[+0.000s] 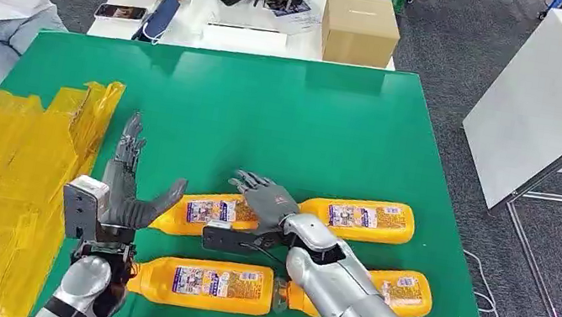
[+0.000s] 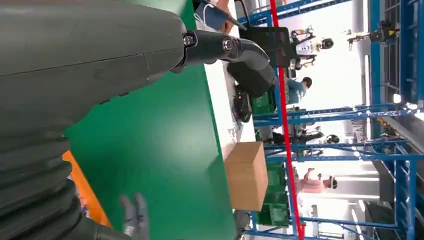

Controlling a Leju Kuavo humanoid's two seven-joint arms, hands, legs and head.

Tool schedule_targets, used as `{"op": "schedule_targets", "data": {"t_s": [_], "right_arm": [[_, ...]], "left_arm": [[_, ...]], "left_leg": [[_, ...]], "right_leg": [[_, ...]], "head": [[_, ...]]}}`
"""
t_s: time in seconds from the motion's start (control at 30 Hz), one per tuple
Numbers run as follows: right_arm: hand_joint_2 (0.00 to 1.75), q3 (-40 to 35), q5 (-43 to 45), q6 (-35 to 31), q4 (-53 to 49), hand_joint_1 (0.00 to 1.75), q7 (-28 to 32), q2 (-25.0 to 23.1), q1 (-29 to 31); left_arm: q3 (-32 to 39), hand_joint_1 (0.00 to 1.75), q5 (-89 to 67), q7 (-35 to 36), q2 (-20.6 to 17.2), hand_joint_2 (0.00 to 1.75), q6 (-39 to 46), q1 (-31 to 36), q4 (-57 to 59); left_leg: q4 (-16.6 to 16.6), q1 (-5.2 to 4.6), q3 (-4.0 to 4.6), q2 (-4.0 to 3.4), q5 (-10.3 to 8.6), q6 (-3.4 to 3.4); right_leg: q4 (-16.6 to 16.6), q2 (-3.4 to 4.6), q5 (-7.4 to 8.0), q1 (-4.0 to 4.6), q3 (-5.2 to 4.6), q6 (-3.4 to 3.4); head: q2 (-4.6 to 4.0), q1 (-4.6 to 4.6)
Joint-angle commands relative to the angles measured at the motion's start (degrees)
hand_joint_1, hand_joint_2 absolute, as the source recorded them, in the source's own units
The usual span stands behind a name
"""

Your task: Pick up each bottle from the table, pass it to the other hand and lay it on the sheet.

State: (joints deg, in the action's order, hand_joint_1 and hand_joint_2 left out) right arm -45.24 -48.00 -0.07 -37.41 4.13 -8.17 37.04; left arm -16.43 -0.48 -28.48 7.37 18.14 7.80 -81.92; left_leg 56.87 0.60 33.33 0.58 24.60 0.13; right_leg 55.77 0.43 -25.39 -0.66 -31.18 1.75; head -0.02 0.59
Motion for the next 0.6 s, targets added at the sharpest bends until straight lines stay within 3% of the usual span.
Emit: {"op": "schedule_targets", "data": {"t_s": [0.03, 0.5, 0.53, 0.57, 0.6], "right_arm": [[1.75, -3.6, 1.1, 1.9, 12.2, 0.0, 1.1, -1.7, 5.5], [1.75, -6.8, -0.1, 2.7, 14.2, 0.0, 2.3, -2.3, 5.9], [1.75, -7.0, -0.5, 0.8, 14.0, 0.3, 2.3, -2.4, 5.7], [1.75, -7.0, -0.5, -0.1, 13.9, 0.93, 2.3, -2.5, 5.5], [1.75, -6.8, -0.6, -2.1, 13.5, 1.36, 2.2, -2.7, 5.2]], "left_arm": [[-1.4, 0.0, 0.9, -0.3, 0.6, 1.75, 0.0, 3.8, 5.4], [-3.2, 0.0, 2.1, -0.8, 0.8, 1.75, 0.3, 4.7, 6.8], [-3.2, 0.0, 2.2, -1.0, 0.7, 1.75, 0.5, 4.5, 6.6], [-3.2, 0.0, 2.3, -1.0, 0.7, 1.75, 0.6, 4.4, 6.4], [-3.2, 0.0, 2.3, -1.0, 0.6, 1.75, 0.7, 4.1, 6.0]], "left_leg": [[0.0, 0.01, -0.16, 0.04, 0.06, 0.01], [0.0, 0.01, -0.13, 0.05, 0.02, 0.01], [0.0, 0.02, -0.17, 0.05, 0.04, 0.01], [0.0, 0.03, -0.16, 0.02, 0.04, 0.01], [0.0, -0.01, -0.15, 0.03, 0.03, 0.01]], "right_leg": [[0.0, -0.12, -0.07, 0.03, 0.21, -0.06], [-0.1, -0.13, -0.05, 0.03, 0.16, -0.05], [-0.1, -0.14, -0.06, 0.04, 0.21, -0.06], [-0.1, -0.1, -0.05, 0.05, 0.19, -0.05], [0.0, -0.1, -0.05, 0.0, 0.16, -0.04]], "head": [[0.0, -0.02], [0.0, 0.0], [0.0, 0.0], [0.0, -0.02], [0.0, 0.0]]}}
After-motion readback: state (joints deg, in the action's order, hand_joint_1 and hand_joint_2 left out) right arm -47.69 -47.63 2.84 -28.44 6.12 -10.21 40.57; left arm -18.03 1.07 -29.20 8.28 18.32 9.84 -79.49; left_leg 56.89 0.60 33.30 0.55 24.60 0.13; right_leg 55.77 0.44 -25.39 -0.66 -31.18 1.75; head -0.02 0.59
